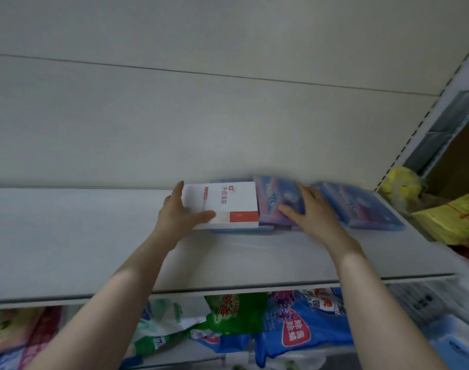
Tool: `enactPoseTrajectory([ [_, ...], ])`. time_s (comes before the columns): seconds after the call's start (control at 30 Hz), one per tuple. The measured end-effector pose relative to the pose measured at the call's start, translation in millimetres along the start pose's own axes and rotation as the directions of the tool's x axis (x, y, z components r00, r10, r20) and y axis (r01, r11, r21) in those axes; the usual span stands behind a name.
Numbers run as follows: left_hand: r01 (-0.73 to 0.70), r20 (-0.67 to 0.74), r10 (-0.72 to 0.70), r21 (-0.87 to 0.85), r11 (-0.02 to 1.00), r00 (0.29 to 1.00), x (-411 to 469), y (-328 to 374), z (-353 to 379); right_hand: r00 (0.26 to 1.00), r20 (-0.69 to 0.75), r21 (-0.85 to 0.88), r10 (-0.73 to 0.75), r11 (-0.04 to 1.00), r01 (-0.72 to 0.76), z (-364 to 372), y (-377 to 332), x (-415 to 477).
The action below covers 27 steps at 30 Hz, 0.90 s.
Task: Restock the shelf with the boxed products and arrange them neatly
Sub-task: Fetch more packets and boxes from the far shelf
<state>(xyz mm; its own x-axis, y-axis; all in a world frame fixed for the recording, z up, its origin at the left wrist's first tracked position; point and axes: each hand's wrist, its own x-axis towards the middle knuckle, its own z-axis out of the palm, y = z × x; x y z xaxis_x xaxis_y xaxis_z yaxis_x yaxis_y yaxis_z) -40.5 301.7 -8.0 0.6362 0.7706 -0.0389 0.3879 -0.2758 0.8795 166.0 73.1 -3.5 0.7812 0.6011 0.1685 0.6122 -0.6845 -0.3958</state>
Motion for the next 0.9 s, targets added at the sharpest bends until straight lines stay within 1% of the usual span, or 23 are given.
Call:
enactPoseTrajectory([
  [0.07,0.051,0.012,-0.049,-0.179,0.983,0.999,2,0,-6,0.996,0.091,-0.046,-0.002,0.999,0.006,-6,3,8],
  [0.13,0.081,0.032,-0.074,-0.353,0.932,0.997,0,0,-13,0.992,0.124,-0.093,0.006,0.996,0.006,-11,6,10],
  [0.17,0.077,0.043,-0.065,-0.405,0.911,0.997,-3,0,-16,0.992,0.125,-0.121,0.003,0.993,0.012,-13,5,8],
  [0.23,0.042,0.052,-0.022,-0.421,0.906,0.998,-11,-2,-23,0.993,0.114,-0.134,0.017,0.991,-0.002,-13,3,4],
  [0.3,0.039,0.089,0.003,-0.458,0.888,0.996,-19,-5,-29,0.990,0.125,-0.148,0.068,0.988,-0.049,-17,-2,5],
  [0.37,0.062,0.130,0.001,-0.483,0.874,0.992,-27,-4,-34,0.987,0.153,-0.228,0.050,0.973,-0.014,-23,-6,14],
  [0.4,0.059,0.131,0.001,-0.457,0.887,0.991,-30,-3,-37,0.982,0.189,-0.241,0.025,0.970,0.021,-25,-8,22],
  [0.47,0.016,0.112,0.024,-0.341,0.940,0.993,-34,-2,-43,0.953,0.302,-0.210,-0.004,0.975,0.071,-28,-14,34],
  [0.53,-0.054,0.134,0.080,-0.188,0.981,0.988,-37,-6,-48,0.922,0.387,-0.164,0.000,0.984,0.068,-28,-20,39],
  [0.57,-0.075,0.170,0.096,-0.125,0.989,0.981,-39,-10,-50,0.918,0.396,-0.133,0.011,0.990,0.046,-27,-22,40],
  [0.63,-0.097,0.211,0.092,0.014,0.995,0.973,-43,-15,-52,0.929,0.367,-0.089,0.059,0.996,-0.028,-26,-22,37],
  [0.7,-0.103,0.200,0.073,0.148,0.984,0.977,-46,-18,-50,0.954,0.278,-0.115,0.109,0.990,-0.080,-25,-20,31],
  [0.73,-0.099,0.181,0.066,0.181,0.979,0.981,-46,-17,-48,0.963,0.236,-0.147,0.130,0.984,-0.097,-25,-18,26],
  [0.8,-0.085,0.131,0.058,0.213,0.973,0.990,-45,-12,-44,0.969,0.197,-0.165,0.147,0.979,-0.115,-27,-13,17],
  [0.9,-0.050,0.088,0.027,0.279,0.959,0.996,-43,0,-42,0.962,0.214,-0.076,0.167,0.985,-0.154,-34,-10,-3],
])
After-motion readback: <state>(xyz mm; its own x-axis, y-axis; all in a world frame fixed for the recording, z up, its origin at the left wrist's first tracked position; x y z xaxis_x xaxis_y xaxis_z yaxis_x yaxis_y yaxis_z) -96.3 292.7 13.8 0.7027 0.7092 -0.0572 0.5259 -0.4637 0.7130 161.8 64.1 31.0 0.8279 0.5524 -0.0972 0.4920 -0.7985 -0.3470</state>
